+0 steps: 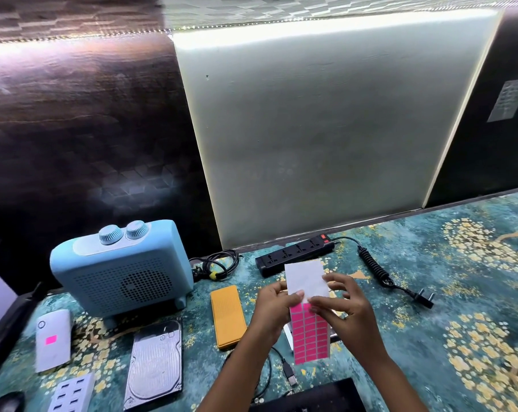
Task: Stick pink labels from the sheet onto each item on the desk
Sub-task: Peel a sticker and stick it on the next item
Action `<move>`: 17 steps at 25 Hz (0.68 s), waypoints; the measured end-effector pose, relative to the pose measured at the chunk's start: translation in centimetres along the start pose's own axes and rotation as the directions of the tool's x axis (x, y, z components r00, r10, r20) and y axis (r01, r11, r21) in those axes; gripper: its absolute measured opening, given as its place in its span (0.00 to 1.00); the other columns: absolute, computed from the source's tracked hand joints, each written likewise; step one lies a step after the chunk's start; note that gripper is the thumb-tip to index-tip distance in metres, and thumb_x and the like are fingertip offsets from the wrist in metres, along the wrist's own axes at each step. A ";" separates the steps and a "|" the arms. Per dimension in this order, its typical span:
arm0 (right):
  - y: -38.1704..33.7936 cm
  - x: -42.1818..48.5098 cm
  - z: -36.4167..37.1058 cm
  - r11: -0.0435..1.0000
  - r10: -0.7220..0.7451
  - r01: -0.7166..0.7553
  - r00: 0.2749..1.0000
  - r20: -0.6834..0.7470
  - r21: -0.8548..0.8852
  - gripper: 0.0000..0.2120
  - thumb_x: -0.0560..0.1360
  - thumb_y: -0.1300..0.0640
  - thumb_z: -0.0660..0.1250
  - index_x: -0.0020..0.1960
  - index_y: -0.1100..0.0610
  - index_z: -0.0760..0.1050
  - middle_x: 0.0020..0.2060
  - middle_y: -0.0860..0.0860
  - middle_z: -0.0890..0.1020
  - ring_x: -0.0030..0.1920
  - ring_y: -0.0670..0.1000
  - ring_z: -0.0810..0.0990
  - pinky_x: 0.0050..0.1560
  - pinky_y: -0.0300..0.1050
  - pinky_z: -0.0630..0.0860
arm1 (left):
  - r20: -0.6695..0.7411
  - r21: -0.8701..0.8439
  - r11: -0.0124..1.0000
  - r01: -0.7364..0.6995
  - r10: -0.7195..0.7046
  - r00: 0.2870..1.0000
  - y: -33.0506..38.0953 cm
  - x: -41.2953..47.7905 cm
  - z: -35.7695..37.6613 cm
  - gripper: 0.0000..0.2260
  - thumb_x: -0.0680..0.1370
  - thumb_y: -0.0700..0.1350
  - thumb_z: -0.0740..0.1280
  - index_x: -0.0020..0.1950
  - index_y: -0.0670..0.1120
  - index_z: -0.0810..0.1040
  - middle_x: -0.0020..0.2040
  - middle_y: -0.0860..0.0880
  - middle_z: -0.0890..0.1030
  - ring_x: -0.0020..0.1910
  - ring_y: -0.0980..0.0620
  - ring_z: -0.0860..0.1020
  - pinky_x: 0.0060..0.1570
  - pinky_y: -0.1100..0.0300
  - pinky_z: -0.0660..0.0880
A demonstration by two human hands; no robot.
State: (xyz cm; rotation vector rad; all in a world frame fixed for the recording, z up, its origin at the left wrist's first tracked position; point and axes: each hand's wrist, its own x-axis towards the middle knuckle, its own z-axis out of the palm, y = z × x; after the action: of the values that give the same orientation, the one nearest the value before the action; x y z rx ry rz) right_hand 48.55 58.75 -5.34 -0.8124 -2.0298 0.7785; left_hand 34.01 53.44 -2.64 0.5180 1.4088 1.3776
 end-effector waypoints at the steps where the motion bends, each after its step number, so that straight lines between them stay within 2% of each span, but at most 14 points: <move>1: -0.1 -0.1 0.0 1.000 -0.021 0.021 1.000 -0.007 -0.022 0.08 0.65 0.53 0.70 0.44 0.44 0.81 0.54 0.48 0.75 0.53 0.51 0.75 0.52 0.24 0.66 | -0.007 -0.010 1.000 0.011 -0.011 1.000 0.0 0.1 0.0 0.04 0.75 0.32 0.65 0.46 0.40 0.73 0.41 0.43 0.80 0.35 0.48 0.78 0.34 0.59 0.77; 3: -0.5 -0.1 0.1 0.999 -0.027 0.027 1.000 -0.007 -0.018 0.07 0.65 0.52 0.71 0.42 0.42 0.81 0.54 0.48 0.76 0.53 0.47 0.75 0.52 0.23 0.65 | -0.016 -0.026 0.999 0.029 -0.029 0.999 -0.1 0.3 -0.2 0.03 0.75 0.33 0.65 0.45 0.40 0.74 0.42 0.43 0.80 0.36 0.48 0.78 0.35 0.58 0.76; 5: -1.2 0.0 0.0 0.995 0.025 -0.025 1.000 0.005 0.100 0.06 0.64 0.46 0.71 0.41 0.38 0.80 0.54 0.46 0.75 0.53 0.42 0.75 0.51 0.26 0.69 | -0.016 -0.055 0.998 0.037 -0.038 0.999 -0.1 0.4 -0.3 0.03 0.76 0.34 0.64 0.47 0.39 0.74 0.42 0.43 0.80 0.36 0.48 0.78 0.32 0.59 0.78; 7: -1.7 0.1 -0.2 0.961 0.115 -0.110 0.993 -0.004 0.253 0.11 0.63 0.46 0.71 0.45 0.38 0.79 0.55 0.46 0.75 0.52 0.42 0.77 0.48 0.31 0.74 | -0.026 -0.082 0.996 0.042 -0.044 0.999 0.0 0.5 -0.4 0.03 0.76 0.34 0.64 0.49 0.39 0.73 0.42 0.43 0.80 0.36 0.47 0.79 0.31 0.60 0.78; 10: -1.4 0.4 -0.3 0.856 0.302 -0.295 0.952 0.053 0.423 0.27 0.66 0.63 0.74 0.58 0.41 0.71 0.52 0.48 0.75 0.39 0.42 0.80 0.39 0.34 0.77 | -0.010 -0.093 0.994 0.049 -0.050 0.999 -0.3 0.6 -0.2 0.03 0.76 0.34 0.64 0.46 0.41 0.74 0.42 0.43 0.81 0.35 0.47 0.80 0.32 0.58 0.77; 12: -0.7 0.3 -0.6 0.817 0.401 -0.402 0.911 0.095 0.414 0.32 0.67 0.69 0.71 0.62 0.44 0.65 0.48 0.51 0.76 0.32 0.48 0.78 0.33 0.34 0.76 | 0.007 -0.094 0.993 0.071 -0.070 0.997 -0.8 0.6 0.4 0.04 0.76 0.34 0.63 0.45 0.41 0.73 0.41 0.44 0.80 0.29 0.51 0.80 0.31 0.60 0.77; 14: 0.5 0.0 -1.1 0.792 0.486 -0.474 0.871 0.070 0.385 0.33 0.67 0.70 0.71 0.64 0.46 0.64 0.45 0.54 0.78 0.33 0.53 0.78 0.33 0.38 0.78 | -0.022 -0.027 0.996 0.087 -0.088 0.996 -1.6 0.7 1.0 0.05 0.76 0.33 0.62 0.45 0.43 0.72 0.39 0.45 0.79 0.24 0.55 0.76 0.28 0.63 0.73; 16: 2.2 -0.3 -1.7 0.770 0.578 -0.549 0.816 0.010 0.324 0.34 0.66 0.69 0.72 0.65 0.48 0.64 0.44 0.57 0.79 0.36 0.56 0.80 0.37 0.49 0.78 | -0.068 0.075 0.996 0.056 -0.051 0.996 -2.3 0.9 1.3 0.07 0.75 0.32 0.62 0.47 0.44 0.71 0.42 0.45 0.77 0.29 0.55 0.73 0.23 0.67 0.67; 17: 3.1 -0.4 -2.1 0.764 0.611 -0.584 0.791 -0.019 0.275 0.34 0.66 0.69 0.72 0.66 0.49 0.64 0.43 0.57 0.79 0.36 0.57 0.79 0.38 0.49 0.77 | -0.080 0.119 0.992 0.028 -0.019 0.997 -2.7 0.9 1.2 0.07 0.75 0.32 0.62 0.49 0.43 0.71 0.44 0.45 0.77 0.33 0.54 0.74 0.22 0.69 0.67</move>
State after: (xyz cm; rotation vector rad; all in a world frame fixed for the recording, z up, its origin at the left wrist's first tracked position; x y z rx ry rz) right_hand 51.33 60.78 -6.82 -1.3450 -1.5173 1.2918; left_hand 35.68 54.16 -5.13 0.5285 1.5639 1.3120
